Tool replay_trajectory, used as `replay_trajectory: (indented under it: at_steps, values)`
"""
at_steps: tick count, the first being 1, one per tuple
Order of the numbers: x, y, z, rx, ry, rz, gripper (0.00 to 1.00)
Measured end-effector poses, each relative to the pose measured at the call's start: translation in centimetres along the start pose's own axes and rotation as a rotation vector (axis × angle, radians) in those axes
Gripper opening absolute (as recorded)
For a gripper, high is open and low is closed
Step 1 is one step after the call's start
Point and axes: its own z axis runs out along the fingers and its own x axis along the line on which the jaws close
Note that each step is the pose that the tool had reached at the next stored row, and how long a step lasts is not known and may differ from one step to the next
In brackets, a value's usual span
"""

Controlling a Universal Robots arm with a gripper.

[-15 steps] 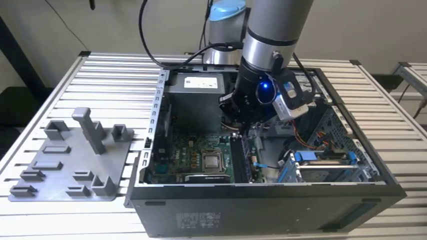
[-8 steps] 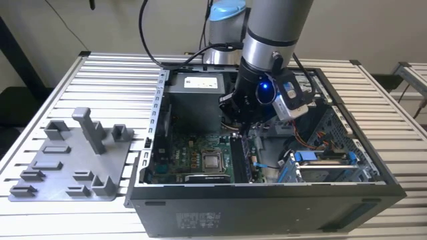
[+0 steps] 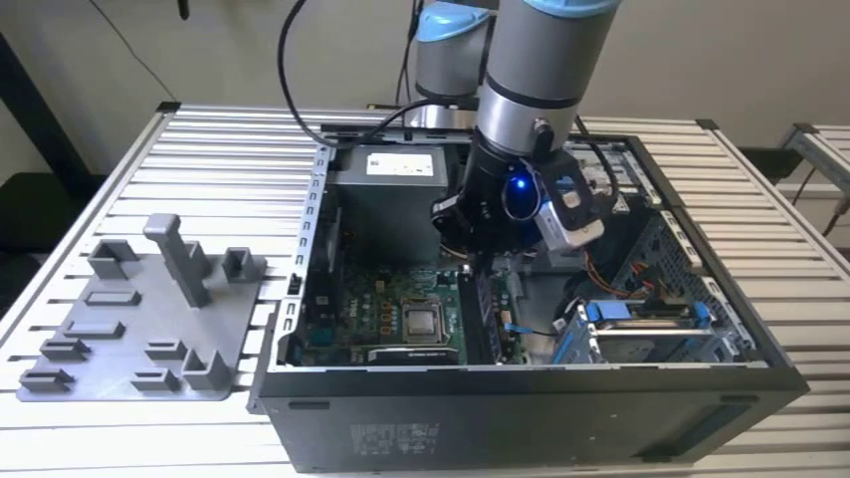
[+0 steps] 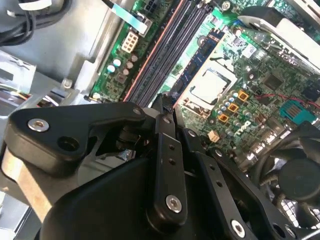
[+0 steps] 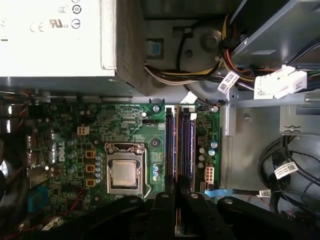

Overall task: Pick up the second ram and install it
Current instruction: 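Insert the second ram into the second slot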

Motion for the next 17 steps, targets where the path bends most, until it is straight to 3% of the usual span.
replay_trajectory:
  at_steps: [17]
  values:
    - [0.37, -0.47, 3.08, -0.0004, 0.0011, 0.013, 0.14]
